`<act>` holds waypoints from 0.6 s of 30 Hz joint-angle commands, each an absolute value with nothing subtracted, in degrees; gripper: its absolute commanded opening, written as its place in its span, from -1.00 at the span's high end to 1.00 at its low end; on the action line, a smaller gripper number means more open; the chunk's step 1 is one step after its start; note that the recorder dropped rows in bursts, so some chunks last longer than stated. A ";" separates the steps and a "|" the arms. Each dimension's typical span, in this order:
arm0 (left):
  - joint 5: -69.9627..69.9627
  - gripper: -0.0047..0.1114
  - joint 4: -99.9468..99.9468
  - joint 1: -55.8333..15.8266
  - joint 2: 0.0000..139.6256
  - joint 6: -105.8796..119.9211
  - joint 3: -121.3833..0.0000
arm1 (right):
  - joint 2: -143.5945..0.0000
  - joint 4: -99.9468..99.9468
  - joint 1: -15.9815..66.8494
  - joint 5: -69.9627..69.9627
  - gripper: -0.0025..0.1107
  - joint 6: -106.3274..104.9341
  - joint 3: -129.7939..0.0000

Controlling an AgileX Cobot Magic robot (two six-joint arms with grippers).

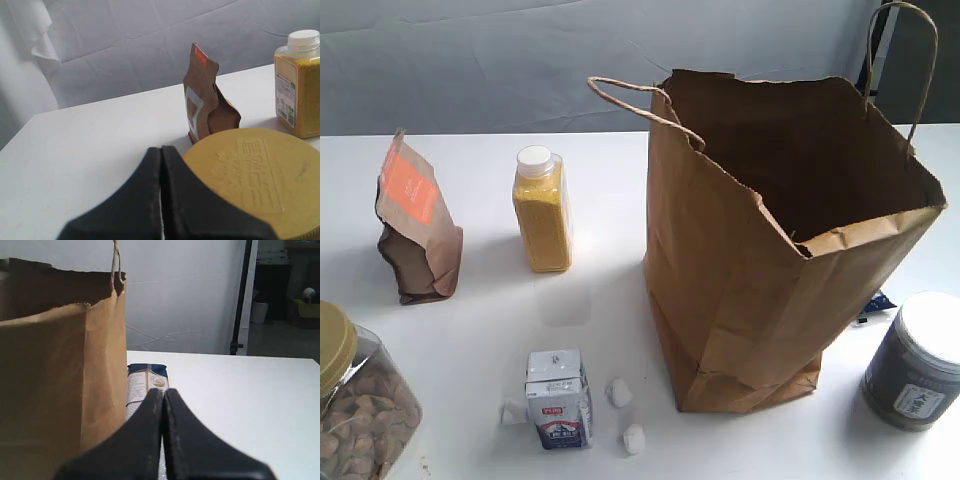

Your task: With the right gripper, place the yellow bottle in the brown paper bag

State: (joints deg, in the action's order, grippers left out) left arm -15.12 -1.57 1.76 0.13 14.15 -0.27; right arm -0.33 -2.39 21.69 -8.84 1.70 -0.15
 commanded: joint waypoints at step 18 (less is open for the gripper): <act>-14.86 0.92 -1.49 1.89 0.00 13.74 0.00 | -30.05 0.68 34.58 -36.65 0.96 20.53 -42.34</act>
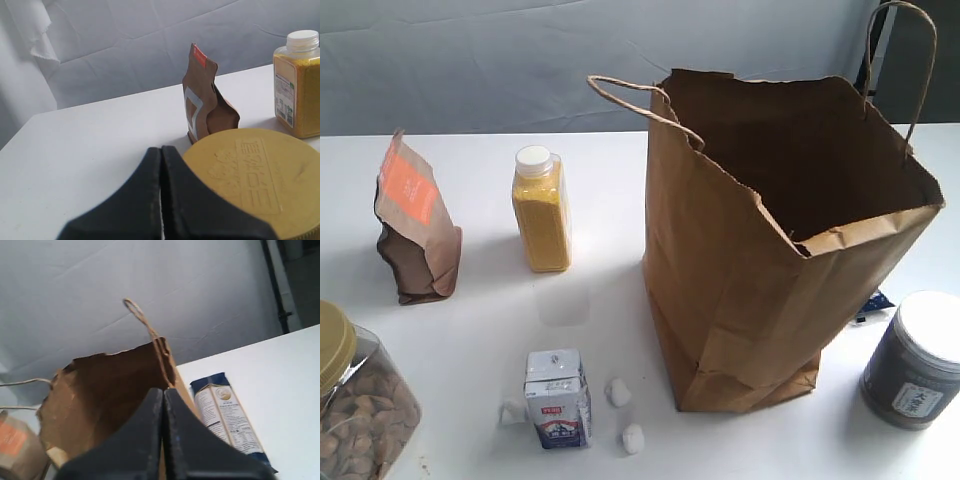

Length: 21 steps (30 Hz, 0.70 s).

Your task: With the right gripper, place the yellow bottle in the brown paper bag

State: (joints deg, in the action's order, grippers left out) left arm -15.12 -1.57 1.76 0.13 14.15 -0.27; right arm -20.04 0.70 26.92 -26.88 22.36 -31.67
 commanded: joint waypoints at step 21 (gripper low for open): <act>-14.86 0.92 -1.49 1.89 0.00 13.74 0.00 | -91.73 -15.30 73.86 -41.07 0.96 45.49 -85.28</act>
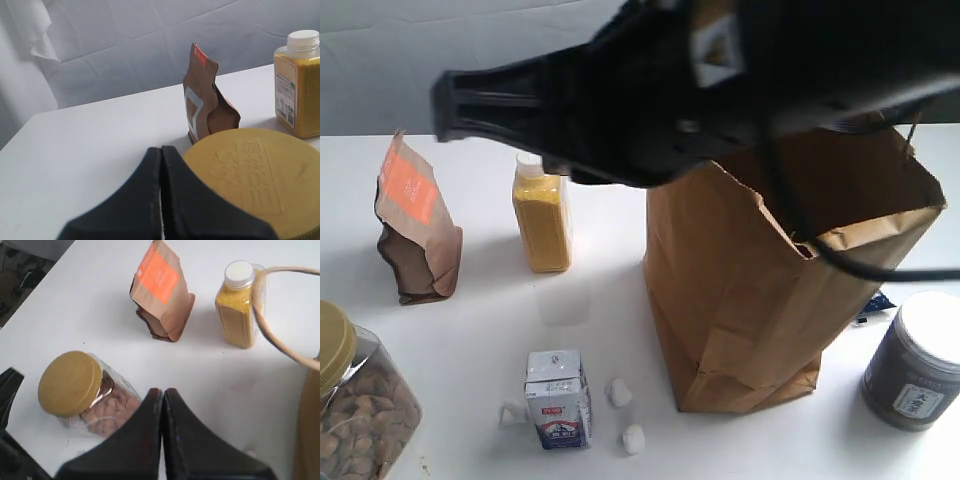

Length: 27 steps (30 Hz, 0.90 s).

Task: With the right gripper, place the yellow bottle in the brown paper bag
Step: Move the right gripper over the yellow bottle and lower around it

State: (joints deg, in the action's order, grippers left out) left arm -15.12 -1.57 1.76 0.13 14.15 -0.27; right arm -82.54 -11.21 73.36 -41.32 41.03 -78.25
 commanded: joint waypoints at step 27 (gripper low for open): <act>-14.86 0.92 -1.49 1.89 0.00 13.74 0.00 | -132.54 -28.26 66.50 -55.68 -0.85 51.83 -126.05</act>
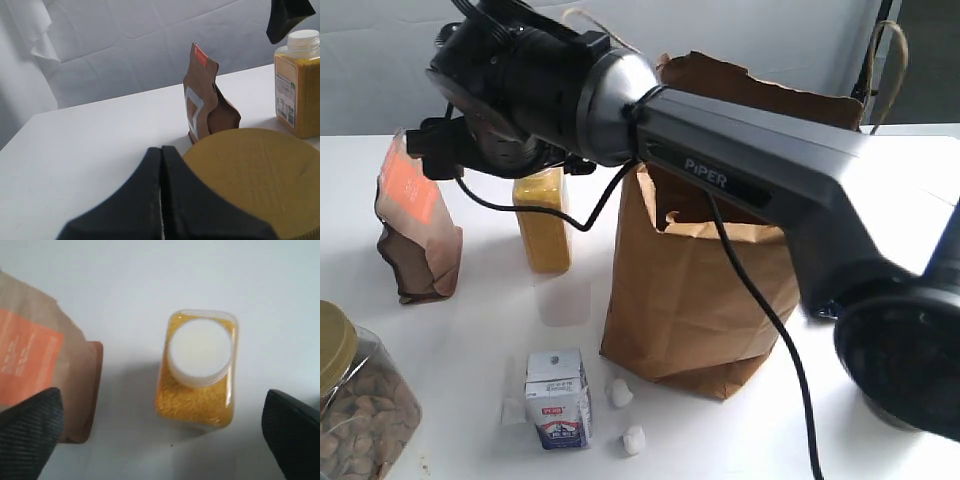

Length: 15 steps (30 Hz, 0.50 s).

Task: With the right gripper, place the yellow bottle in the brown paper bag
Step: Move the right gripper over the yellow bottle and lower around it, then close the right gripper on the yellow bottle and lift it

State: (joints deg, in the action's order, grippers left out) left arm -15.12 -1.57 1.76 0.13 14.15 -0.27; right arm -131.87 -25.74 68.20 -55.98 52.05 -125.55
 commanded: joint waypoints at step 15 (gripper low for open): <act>-14.86 0.92 -1.49 1.89 0.00 13.74 0.00 | -139.62 -30.46 64.47 -47.72 -0.85 51.94 -126.05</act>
